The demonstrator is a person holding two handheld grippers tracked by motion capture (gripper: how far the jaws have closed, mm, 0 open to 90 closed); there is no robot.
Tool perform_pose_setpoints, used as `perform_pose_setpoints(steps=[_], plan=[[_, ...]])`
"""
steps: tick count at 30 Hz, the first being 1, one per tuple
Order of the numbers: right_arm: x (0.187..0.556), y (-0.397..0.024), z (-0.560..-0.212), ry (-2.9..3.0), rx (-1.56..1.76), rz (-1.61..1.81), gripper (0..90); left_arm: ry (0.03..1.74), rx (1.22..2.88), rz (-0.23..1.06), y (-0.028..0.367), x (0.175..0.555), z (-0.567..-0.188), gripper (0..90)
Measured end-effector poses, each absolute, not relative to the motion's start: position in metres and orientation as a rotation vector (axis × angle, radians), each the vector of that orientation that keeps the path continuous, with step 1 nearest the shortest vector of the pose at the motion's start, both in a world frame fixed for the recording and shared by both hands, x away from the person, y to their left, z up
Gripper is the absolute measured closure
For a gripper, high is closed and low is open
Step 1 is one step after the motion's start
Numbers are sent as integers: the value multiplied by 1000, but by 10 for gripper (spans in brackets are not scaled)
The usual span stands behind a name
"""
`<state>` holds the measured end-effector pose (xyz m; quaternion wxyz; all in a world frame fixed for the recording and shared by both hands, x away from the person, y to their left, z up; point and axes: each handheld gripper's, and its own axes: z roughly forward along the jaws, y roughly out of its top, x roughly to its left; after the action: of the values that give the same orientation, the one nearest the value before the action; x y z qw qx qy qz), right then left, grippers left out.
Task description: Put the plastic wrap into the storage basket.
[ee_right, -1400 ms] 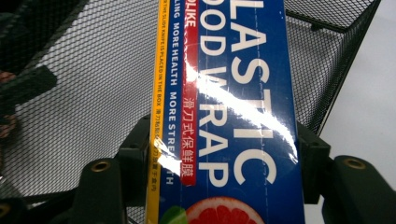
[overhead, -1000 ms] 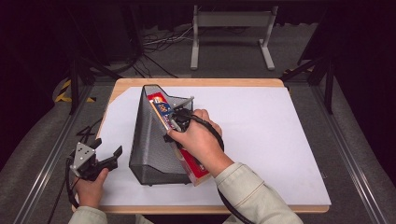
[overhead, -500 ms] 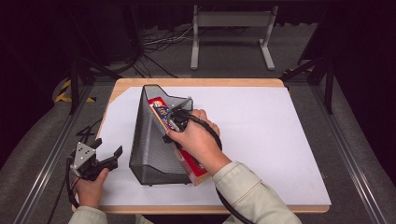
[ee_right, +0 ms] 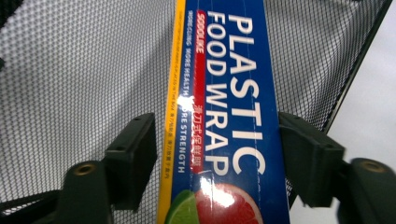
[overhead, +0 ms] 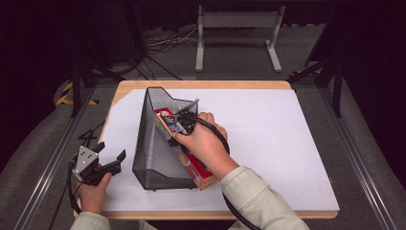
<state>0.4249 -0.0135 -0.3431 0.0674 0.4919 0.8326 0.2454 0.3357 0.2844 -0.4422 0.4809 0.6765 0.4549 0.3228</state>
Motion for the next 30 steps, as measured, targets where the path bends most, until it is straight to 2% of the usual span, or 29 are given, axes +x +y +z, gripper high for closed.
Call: perform_pose_setpoints(steps=[7, 30], plan=[[420, -13, -333, 2467, 1401, 840, 209, 1106, 1657, 786, 284, 337, -442, 175], [403, -46, -295, 2381, 1134, 1192, 167, 1111, 1657, 780, 284, 338, -443, 173]])
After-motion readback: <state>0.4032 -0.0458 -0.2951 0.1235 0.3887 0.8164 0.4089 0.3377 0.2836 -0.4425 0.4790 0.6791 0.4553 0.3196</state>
